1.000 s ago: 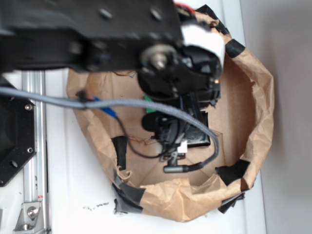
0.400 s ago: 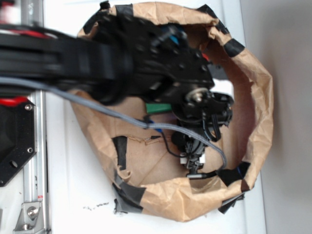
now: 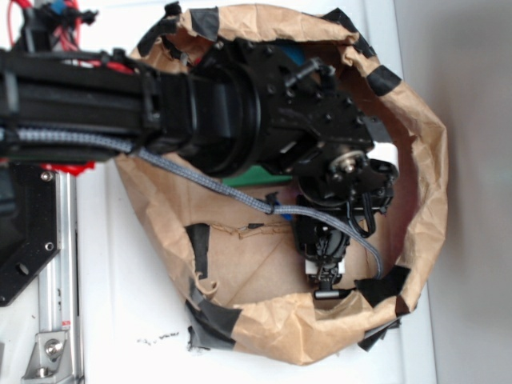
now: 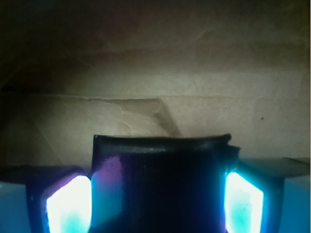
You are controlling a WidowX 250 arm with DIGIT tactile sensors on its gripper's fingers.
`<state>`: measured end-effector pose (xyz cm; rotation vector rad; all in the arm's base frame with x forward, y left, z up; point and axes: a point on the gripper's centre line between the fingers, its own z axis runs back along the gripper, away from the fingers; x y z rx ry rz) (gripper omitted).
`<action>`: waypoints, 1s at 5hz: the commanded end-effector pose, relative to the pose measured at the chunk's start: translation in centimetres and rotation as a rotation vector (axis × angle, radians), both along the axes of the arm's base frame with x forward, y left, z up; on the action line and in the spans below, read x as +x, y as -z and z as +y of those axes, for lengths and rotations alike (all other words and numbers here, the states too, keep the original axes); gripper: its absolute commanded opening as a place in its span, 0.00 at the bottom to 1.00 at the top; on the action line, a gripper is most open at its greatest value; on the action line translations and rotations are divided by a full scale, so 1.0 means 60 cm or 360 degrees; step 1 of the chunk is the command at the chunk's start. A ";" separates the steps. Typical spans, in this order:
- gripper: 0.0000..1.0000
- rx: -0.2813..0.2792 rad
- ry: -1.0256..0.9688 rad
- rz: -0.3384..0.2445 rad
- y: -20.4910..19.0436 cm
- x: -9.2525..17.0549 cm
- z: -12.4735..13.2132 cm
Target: Grab the black box.
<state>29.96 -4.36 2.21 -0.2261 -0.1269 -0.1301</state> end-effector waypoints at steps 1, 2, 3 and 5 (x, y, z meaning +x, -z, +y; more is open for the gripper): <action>0.00 0.0059 -0.0053 -0.0086 -0.082 -0.027 0.007; 0.00 0.0133 -0.0055 -0.0187 -0.148 -0.032 0.017; 0.00 0.0176 -0.0101 -0.0276 -0.231 -0.042 0.043; 0.00 0.0177 -0.0235 -0.0215 -0.330 -0.059 0.067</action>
